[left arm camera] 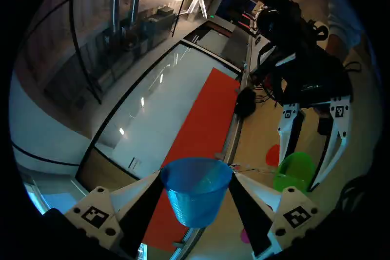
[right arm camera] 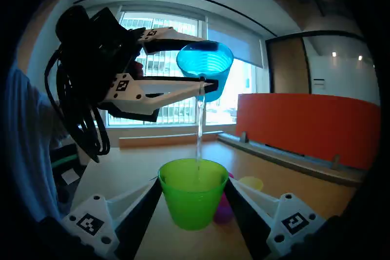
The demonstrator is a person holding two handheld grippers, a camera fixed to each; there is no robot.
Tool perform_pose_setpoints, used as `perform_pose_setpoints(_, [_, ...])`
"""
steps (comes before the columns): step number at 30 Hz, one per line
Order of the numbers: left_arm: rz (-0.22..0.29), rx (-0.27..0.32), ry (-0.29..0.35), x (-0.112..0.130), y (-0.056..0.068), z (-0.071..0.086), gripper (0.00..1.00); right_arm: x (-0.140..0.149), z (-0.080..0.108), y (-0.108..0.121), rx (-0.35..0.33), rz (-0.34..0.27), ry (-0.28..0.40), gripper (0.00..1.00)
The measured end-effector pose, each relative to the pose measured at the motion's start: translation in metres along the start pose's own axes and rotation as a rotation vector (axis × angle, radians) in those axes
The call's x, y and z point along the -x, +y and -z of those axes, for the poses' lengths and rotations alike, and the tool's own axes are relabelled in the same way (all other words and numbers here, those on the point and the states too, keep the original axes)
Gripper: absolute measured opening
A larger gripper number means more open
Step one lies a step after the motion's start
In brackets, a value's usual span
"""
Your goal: Pour water
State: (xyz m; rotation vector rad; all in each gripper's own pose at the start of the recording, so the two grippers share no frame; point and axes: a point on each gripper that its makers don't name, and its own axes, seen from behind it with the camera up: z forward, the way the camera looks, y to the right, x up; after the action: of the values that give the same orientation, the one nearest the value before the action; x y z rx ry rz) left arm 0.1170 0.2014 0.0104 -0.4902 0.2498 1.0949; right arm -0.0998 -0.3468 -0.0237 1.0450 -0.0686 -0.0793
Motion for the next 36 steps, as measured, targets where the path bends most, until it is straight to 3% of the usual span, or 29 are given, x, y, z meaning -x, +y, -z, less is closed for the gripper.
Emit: perform_pose_setpoints(36, [-0.211, -0.04, 0.001, -0.0077, -0.0068, -0.0012, 0.89, -0.0015, 0.0024, 0.0071, 0.01, 0.015, 0.008, 0.91])
